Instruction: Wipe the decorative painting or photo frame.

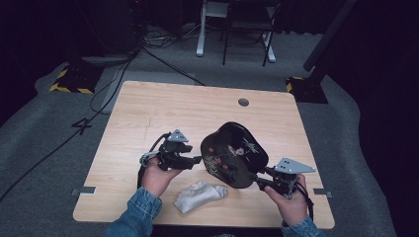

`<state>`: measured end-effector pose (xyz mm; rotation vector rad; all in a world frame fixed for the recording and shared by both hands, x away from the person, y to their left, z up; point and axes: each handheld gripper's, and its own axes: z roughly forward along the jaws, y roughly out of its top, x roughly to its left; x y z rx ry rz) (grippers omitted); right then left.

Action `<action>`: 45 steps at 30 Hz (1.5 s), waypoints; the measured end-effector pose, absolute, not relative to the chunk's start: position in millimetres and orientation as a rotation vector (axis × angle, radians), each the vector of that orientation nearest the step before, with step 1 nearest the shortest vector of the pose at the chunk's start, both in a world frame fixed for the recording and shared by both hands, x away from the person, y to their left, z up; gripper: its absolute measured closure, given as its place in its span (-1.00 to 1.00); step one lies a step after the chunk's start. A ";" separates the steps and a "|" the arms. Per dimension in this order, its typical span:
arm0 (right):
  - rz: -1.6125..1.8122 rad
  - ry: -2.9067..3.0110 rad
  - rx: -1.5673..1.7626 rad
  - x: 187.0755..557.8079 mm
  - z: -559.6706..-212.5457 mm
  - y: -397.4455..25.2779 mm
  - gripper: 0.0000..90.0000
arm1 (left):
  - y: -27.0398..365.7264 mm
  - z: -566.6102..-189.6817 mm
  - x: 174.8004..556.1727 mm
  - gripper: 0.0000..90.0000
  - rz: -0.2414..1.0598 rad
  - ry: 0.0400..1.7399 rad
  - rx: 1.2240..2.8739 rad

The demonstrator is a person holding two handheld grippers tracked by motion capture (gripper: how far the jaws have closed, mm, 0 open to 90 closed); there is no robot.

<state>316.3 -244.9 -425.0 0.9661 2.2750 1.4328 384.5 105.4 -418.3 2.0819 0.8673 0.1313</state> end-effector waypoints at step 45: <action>1.438 2.236 0.991 313.2 -422.2 -248.2 0.64 | 71.5 -413.3 408.3 -0.19 0.150 0.708 2.098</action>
